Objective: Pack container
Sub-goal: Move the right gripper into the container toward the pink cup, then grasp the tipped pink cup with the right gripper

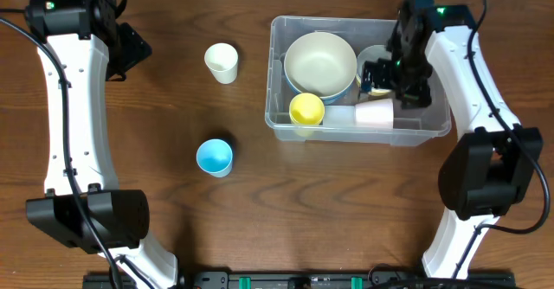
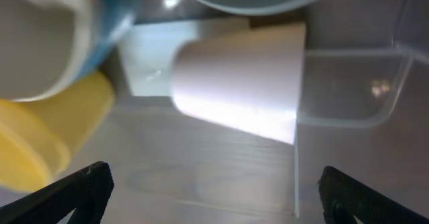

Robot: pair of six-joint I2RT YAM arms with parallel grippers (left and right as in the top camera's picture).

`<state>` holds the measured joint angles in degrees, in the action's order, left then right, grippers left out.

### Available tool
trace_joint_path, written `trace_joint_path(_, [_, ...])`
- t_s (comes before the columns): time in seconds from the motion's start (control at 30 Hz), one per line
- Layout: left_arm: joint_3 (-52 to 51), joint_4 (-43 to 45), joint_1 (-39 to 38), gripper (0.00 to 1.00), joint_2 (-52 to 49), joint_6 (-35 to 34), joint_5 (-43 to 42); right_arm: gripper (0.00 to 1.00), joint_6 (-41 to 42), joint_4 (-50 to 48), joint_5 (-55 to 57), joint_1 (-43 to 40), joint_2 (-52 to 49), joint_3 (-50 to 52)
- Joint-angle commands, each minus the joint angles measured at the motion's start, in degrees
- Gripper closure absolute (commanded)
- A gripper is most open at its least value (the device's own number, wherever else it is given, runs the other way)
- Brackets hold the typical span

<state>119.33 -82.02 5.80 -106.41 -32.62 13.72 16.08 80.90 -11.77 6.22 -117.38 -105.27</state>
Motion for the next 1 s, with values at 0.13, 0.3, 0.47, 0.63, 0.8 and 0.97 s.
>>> trace_joint_path(0.13, [-0.3, 0.0, 0.0, 0.02, -0.5, 0.0, 0.5, 0.01, 1.7, -2.8, 1.9, -0.3, 0.1, 5.2])
trace_joint_path(0.3, [-0.3, 0.0, 0.0, 0.02, -0.5, 0.0, 0.5, 0.01, 1.6, -8.0, 1.9, -0.3, 0.1, 9.9])
trace_joint_path(0.47, [-0.3, 0.0, 0.0, 0.02, -0.5, 0.0, 0.5, 0.01, 1.1, -11.1, 1.9, -0.3, 0.1, 12.3])
trace_joint_path(0.63, [-0.3, 0.0, 0.0, 0.02, -0.5, 0.0, 0.5, 0.11, 1.0, -11.7, 1.9, -0.3, 0.1, 12.3])
trace_joint_path(0.8, [-0.3, 0.0, 0.0, 0.02, -0.5, 0.0, 0.5, 0.34, 1.0, -11.8, 1.9, -0.4, 0.1, 12.3])
trace_joint_path(0.97, [-0.3, -0.1, 0.0, 0.02, -0.5, 0.0, 0.5, 0.42, 1.0, -11.7, 1.9, -0.4, 0.1, 12.3])
